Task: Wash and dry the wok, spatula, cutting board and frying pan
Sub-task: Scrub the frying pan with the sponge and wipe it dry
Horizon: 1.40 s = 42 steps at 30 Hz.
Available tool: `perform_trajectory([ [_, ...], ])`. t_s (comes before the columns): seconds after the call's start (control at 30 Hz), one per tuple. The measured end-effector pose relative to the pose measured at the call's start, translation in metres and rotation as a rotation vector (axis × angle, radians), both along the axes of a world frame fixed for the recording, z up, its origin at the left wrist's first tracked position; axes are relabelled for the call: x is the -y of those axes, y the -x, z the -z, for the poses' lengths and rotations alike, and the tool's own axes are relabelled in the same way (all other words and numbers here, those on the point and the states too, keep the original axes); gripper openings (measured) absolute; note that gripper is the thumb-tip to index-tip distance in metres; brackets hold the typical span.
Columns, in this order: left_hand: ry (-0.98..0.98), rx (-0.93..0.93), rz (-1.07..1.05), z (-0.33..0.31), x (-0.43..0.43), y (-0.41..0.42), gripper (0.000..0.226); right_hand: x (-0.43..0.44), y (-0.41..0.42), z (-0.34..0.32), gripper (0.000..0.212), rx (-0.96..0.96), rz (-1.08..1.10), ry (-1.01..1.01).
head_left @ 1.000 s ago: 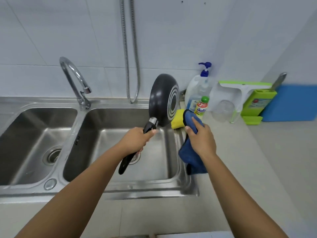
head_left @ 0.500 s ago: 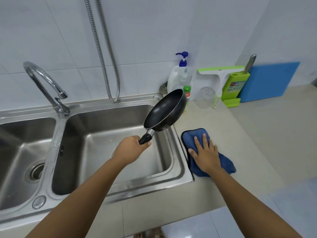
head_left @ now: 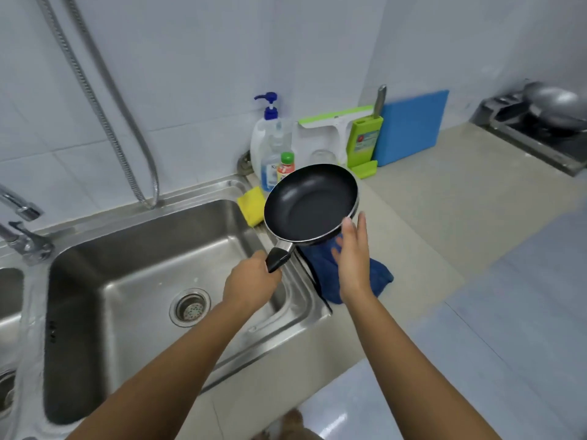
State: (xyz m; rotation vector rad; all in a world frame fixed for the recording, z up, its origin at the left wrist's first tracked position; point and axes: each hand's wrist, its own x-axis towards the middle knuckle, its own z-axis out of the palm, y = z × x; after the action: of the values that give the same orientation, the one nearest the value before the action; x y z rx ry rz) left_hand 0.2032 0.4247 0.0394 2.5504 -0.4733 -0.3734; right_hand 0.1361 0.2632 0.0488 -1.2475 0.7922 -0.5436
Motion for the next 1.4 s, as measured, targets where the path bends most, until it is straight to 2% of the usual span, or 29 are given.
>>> perform_trajectory([
  [0.07, 0.002, 0.011, 0.03, -0.001, 0.016, 0.011, 0.026, 0.002, 0.007, -0.008, 0.071, 0.07, 0.053, 0.006],
  [0.2, 0.081, -0.027, 0.091, -0.003, 0.053, 0.023, 0.035, 0.021, 0.027, -0.014, 0.084, 0.095, 0.241, 0.03],
  [0.37, 0.363, -0.382, 0.216, 0.0, 0.128, 0.041, 0.041, 0.09, 0.065, -0.019, 0.079, 0.211, 0.38, -0.003],
  [0.53, 0.473, -0.483, 0.202, -0.003, 0.222, 0.074, 0.043, 0.185, 0.103, -0.018, 0.073, 0.17, 0.418, -0.04],
  [0.8, 0.464, -0.463, 0.119, 0.001, 0.377, 0.133, 0.046, 0.349, 0.147, -0.021, 0.073, 0.066, 0.366, -0.021],
  [1.0, 0.479, -0.465, -0.019, 0.009, 0.459, 0.157, 0.047, 0.44, 0.137, -0.013, 0.07, -0.065, 0.23, 0.077],
  [1.4, 0.606, -0.564, -0.244, 0.043, 0.575, 0.092, 0.038, 0.565, 0.036, 0.014, 0.057, -0.182, 0.077, 0.029],
])
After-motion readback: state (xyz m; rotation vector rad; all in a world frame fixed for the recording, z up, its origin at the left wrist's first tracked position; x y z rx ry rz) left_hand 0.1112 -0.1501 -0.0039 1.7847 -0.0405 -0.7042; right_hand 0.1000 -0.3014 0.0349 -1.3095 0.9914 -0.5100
